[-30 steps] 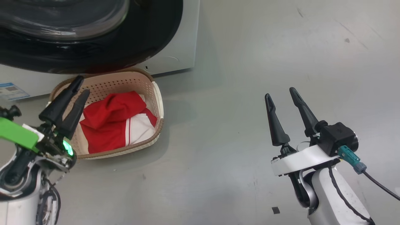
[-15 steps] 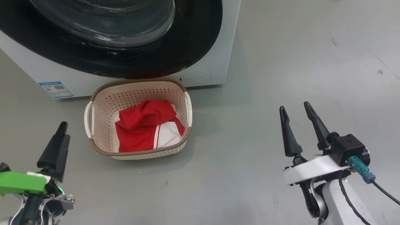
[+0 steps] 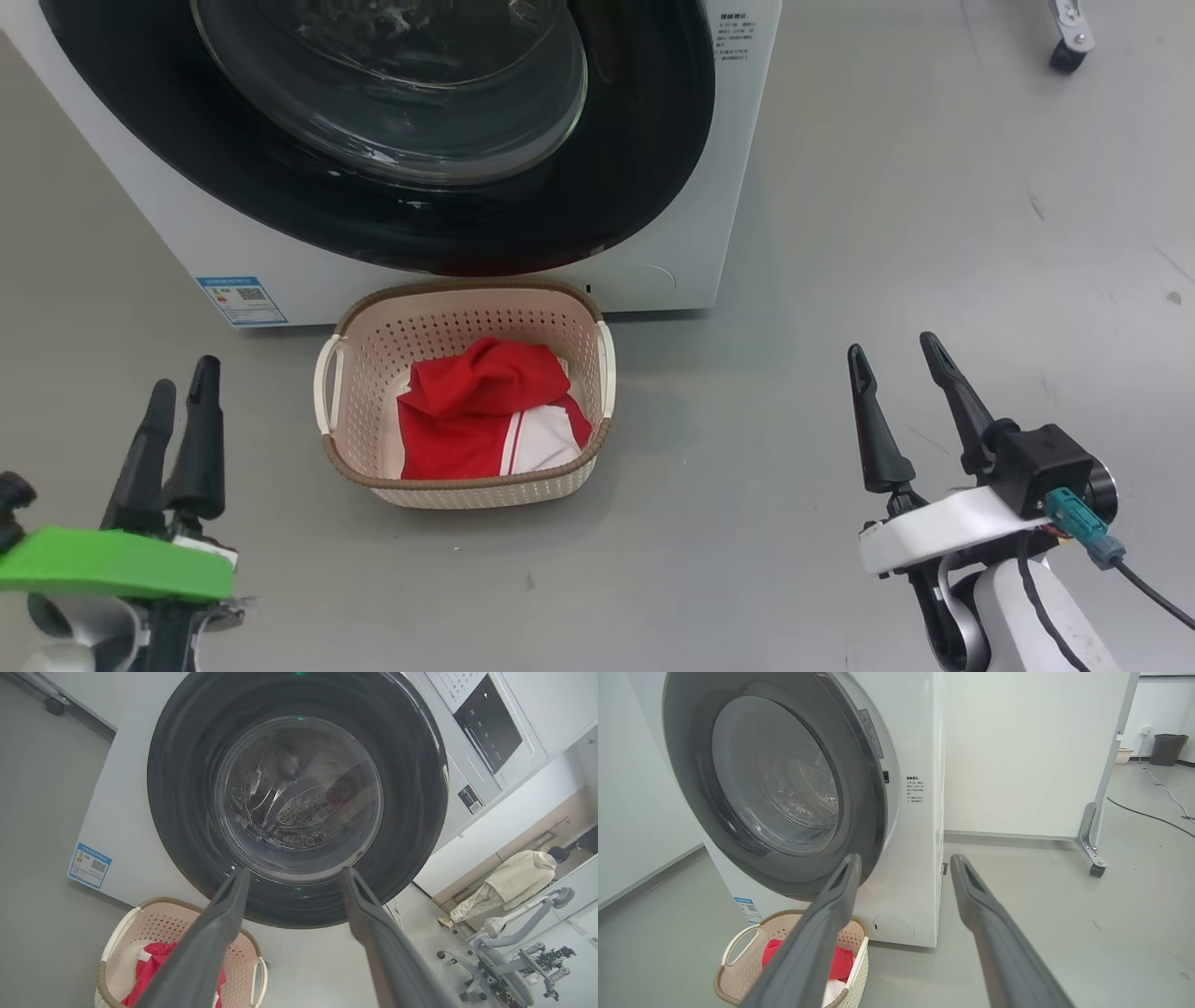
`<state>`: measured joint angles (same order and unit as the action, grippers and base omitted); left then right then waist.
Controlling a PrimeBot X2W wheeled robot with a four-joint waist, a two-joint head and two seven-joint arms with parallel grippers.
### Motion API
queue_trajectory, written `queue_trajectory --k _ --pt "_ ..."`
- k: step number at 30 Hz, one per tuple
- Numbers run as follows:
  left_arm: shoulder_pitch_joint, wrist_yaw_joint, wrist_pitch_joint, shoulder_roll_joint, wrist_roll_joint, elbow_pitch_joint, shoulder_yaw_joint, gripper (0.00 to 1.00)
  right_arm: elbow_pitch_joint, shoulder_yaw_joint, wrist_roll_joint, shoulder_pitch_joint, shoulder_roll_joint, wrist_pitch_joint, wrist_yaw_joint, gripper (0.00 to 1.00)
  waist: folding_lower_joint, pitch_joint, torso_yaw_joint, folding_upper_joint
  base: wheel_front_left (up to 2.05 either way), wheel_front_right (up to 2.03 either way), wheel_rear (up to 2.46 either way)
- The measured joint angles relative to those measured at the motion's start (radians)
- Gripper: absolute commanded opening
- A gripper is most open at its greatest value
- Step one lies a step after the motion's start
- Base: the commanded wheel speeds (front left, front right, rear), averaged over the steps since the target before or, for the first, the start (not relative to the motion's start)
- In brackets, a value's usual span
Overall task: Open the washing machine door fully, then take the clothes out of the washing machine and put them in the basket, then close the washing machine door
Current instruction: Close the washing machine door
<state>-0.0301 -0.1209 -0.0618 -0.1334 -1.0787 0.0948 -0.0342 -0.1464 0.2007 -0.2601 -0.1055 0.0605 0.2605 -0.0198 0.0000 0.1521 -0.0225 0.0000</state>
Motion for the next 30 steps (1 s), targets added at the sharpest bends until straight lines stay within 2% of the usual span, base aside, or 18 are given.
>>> queue_trajectory --k 6,7,10,19,30 --pt "0.048 0.000 0.113 -0.049 0.239 -0.005 0.058 1.00 -0.015 -0.010 0.007 0.033 0.001 0.000 -0.006 1.00 0.0000 -0.045 0.011 0.0000 0.00 0.00 0.00" --pt "0.066 0.000 0.146 -0.058 0.311 -0.016 0.068 1.00 -0.020 -0.011 0.009 0.043 0.001 0.000 -0.009 1.00 0.0000 -0.061 0.014 0.0000 0.00 0.00 0.00" --pt "0.096 0.001 0.186 -0.072 0.397 -0.023 0.080 1.00 -0.024 -0.014 0.009 0.064 0.002 0.000 -0.013 1.00 0.0000 -0.087 0.017 0.0000 0.00 0.00 0.00" --pt "0.197 0.081 0.231 -0.102 0.583 -0.057 0.144 1.00 -0.041 -0.018 0.015 0.142 0.000 0.000 -0.013 1.00 0.0000 -0.156 0.021 0.0000 0.00 0.00 0.00" --pt "0.240 0.152 0.248 -0.098 0.680 -0.077 0.199 1.00 -0.039 -0.025 0.015 0.180 -0.002 0.000 -0.013 1.00 0.0000 -0.177 0.015 0.0000 0.00 0.00 0.00"
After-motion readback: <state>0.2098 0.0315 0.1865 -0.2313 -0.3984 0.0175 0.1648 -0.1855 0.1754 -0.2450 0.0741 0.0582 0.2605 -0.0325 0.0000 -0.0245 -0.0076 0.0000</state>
